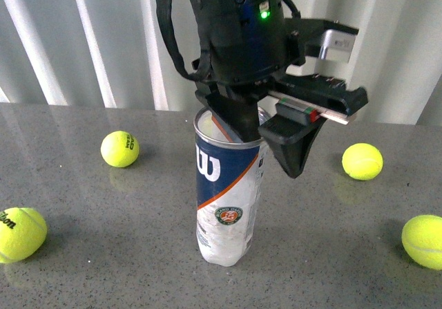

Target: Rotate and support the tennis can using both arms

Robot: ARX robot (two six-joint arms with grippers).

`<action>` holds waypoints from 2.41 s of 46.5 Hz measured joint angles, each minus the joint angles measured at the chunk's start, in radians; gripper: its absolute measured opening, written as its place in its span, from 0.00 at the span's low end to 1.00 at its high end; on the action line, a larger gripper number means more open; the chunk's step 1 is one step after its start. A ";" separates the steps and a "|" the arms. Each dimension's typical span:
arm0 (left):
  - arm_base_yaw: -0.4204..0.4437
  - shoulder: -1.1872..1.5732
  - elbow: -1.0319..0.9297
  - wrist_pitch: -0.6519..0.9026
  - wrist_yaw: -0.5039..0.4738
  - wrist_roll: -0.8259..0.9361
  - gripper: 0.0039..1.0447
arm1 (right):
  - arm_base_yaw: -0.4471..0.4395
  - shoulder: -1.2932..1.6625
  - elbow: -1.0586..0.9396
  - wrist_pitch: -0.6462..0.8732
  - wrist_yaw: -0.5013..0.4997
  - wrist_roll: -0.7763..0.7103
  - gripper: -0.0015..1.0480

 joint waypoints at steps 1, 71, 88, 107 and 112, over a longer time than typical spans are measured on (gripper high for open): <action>0.000 -0.008 0.000 -0.001 -0.001 -0.004 0.65 | 0.000 0.000 0.000 0.000 0.000 0.000 0.93; 0.300 -1.291 -1.629 1.606 -0.481 -0.405 0.03 | 0.000 0.000 0.000 0.000 0.000 0.000 0.93; 0.414 -1.460 -1.772 1.581 -0.370 -0.404 0.03 | 0.000 0.000 0.000 0.000 0.000 0.000 0.93; 0.560 -1.683 -1.867 1.454 -0.235 -0.404 0.03 | 0.000 0.000 0.000 0.000 0.000 0.000 0.93; 0.561 -1.732 -1.879 1.416 -0.233 -0.404 0.03 | 0.000 0.000 0.000 0.000 0.000 0.000 0.93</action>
